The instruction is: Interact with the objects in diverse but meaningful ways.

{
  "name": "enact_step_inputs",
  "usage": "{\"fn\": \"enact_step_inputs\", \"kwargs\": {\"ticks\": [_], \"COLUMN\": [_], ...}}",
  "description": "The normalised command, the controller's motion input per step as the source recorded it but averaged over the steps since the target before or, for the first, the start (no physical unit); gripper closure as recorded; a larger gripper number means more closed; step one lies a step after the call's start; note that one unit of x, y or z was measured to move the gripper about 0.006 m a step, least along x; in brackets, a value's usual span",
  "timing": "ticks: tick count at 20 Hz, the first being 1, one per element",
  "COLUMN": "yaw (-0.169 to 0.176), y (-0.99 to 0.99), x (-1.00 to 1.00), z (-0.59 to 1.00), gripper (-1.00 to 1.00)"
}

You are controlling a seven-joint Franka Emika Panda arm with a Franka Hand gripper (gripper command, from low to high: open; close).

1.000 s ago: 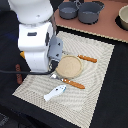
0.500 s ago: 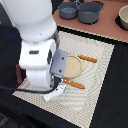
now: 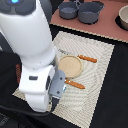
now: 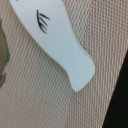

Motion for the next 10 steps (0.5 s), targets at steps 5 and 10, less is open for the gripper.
{"fn": "enact_step_inputs", "kwargs": {"ticks": [5,10], "yaw": [0.116,0.053], "y": [0.09,-0.05], "x": [0.14,0.23], "z": [0.06,-0.06], "gripper": [-1.0,-1.0]}}
